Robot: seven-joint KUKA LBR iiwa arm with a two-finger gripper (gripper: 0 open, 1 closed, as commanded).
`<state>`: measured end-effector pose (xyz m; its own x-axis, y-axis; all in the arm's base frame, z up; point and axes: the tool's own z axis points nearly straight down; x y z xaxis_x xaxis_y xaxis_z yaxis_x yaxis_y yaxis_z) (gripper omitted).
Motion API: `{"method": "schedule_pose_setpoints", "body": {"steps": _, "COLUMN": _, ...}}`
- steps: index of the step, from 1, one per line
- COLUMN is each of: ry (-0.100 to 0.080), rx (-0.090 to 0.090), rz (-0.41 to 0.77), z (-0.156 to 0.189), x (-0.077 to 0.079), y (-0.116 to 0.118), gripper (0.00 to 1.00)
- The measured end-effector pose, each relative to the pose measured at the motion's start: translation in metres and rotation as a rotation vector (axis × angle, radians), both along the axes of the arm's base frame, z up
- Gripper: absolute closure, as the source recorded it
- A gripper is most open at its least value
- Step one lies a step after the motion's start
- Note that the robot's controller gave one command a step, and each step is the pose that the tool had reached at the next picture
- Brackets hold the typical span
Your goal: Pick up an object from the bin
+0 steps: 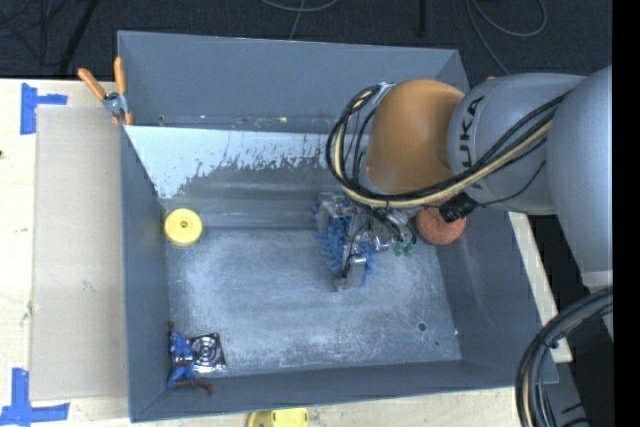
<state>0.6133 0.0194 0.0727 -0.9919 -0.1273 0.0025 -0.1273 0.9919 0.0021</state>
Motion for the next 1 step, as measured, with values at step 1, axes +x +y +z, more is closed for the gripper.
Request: {"method": "schedule_pose_setpoints", "body": {"steps": 1, "ry": -0.006, "rx": 0.000, "rz": 0.132, "z": -0.0021, "x": 0.0049, "y": -0.0394, "gripper": 1.00}}
